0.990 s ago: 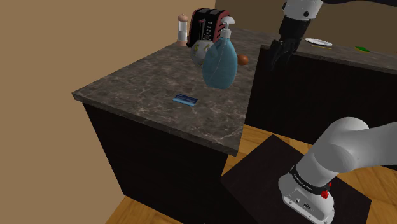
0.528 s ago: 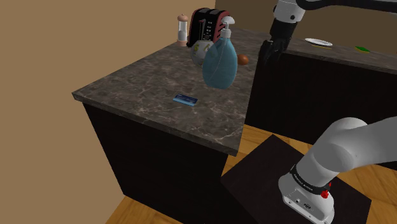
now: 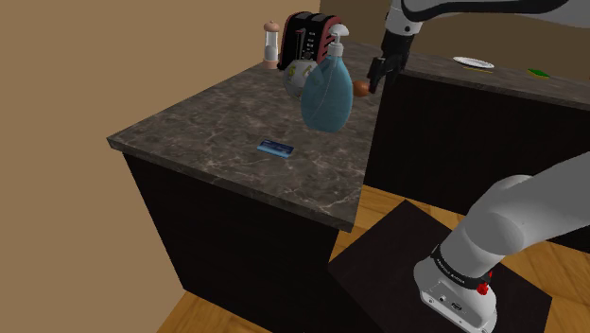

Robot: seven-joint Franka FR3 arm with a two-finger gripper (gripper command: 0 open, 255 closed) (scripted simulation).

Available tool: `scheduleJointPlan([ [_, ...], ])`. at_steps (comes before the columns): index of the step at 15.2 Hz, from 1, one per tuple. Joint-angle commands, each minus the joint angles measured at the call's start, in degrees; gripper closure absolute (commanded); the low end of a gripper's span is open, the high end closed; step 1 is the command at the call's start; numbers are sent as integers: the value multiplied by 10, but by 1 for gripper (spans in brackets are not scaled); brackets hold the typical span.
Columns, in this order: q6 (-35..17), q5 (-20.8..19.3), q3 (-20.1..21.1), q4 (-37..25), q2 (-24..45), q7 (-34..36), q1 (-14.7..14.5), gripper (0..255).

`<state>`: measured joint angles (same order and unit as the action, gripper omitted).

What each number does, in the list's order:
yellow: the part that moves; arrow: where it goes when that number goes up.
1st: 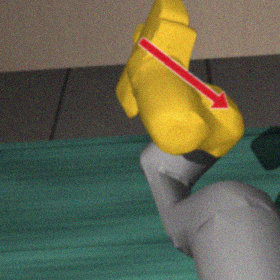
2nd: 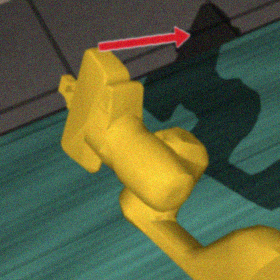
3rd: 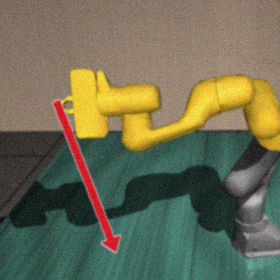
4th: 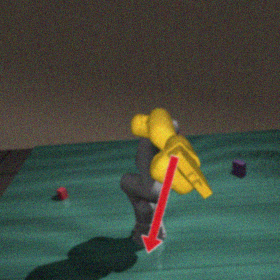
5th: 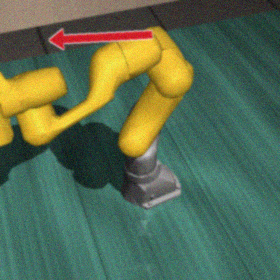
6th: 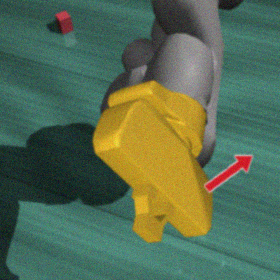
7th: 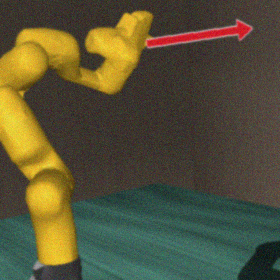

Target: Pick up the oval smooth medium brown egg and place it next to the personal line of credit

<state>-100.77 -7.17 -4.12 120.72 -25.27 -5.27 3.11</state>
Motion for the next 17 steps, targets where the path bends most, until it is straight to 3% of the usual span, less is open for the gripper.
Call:
scheduleJointPlan([
  [1,-20,-4,-12,-20,34,-16,4,0],
  [12,-77,11,-57,-208,253,-100,23,0],
  [17,-114,12,-58,-178,260,-100,25,0],
])
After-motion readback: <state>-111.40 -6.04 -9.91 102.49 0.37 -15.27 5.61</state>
